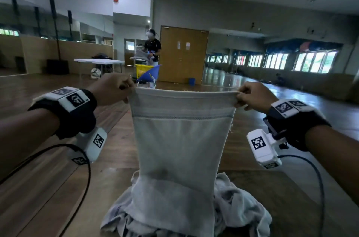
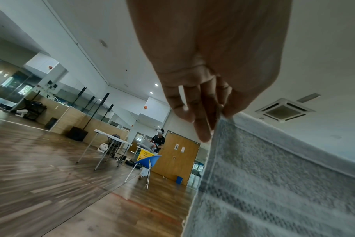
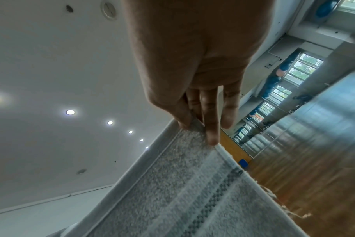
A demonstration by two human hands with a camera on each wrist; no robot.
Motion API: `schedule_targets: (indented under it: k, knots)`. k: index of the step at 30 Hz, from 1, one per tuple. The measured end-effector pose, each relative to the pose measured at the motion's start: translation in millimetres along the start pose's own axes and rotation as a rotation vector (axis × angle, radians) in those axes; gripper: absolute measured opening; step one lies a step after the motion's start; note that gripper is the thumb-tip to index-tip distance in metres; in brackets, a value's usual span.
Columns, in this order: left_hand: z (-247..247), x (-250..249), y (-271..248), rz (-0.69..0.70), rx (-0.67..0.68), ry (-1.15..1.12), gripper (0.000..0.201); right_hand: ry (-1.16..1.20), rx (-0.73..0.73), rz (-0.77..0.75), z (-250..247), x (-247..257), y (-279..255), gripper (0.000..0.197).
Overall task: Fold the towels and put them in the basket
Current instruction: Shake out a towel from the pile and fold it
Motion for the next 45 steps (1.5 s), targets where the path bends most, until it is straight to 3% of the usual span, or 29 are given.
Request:
schedule_targets:
  k: [5, 7, 10, 16, 20, 24, 27, 30, 35, 41, 45]
  knots:
    - [11.4, 5.5, -30.7, -0.070, 0.143, -0.045, 0.008, -0.003, 0.060, -0.028, 10.2, -8.5, -23.2, 0.004]
    - [5.9, 5.7, -34.9, -0.096, 0.136, -0.086, 0.009, 0.035, 0.054, -0.043, 5.7, -5.5, -22.0, 0.005]
    - [-19.5, -4.2, -25.1, -0.077, -0.021, -0.051, 0.009, 0.099, 0.006, -0.057, -11.3, 8.3, -9.1, 0.007]
    - [-85.2, -54.9, 11.6, 0.053, -0.324, -0.009, 0.007, 0.262, -0.242, -0.079, -70.2, 43.7, 26.7, 0.011]
    - [-103.4, -74.0, 17.2, -0.031, -0.239, -0.081, 0.007, 0.288, -0.185, -0.095, -99.3, 56.1, 23.7, 0.019]
    - [-103.3, -85.7, -0.4, -0.212, 0.115, -0.290, 0.013, 0.296, 0.018, -0.036, -110.7, 53.5, 4.3, 0.010]
    - [-111.1, -96.0, -24.0, -0.282, 0.207, -0.402, 0.013, 0.303, 0.102, -0.021, -117.1, 52.0, -11.5, 0.003]
    - [-125.6, -109.7, -36.9, -0.256, 0.152, -0.443, 0.014, 0.359, 0.103, -0.059, -128.2, 61.8, -19.4, 0.005]
    - [-140.1, -124.1, -28.0, -0.180, -0.057, -0.121, 0.020, 0.235, 0.001, -0.141, -138.2, 80.2, -10.8, 0.009]
    - [-104.2, -100.4, -12.2, -0.273, -0.107, -0.185, 0.007, 0.099, -0.041, -0.146, -104.8, 48.1, 14.3, 0.006]
    - [-68.9, -75.5, -13.1, -0.242, -0.117, -0.123, 0.014, 0.266, 0.023, -0.071, -68.1, 18.5, 20.2, 0.006]
Point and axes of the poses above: each hand's wrist, its own y-axis towards the middle knuckle, its own z-axis out of the palm, x = y × z, the point moved 4 cm from there along y, towards the middle knuckle, and after that the axes turned 2 degrees about -z, right-handed, at the moved point
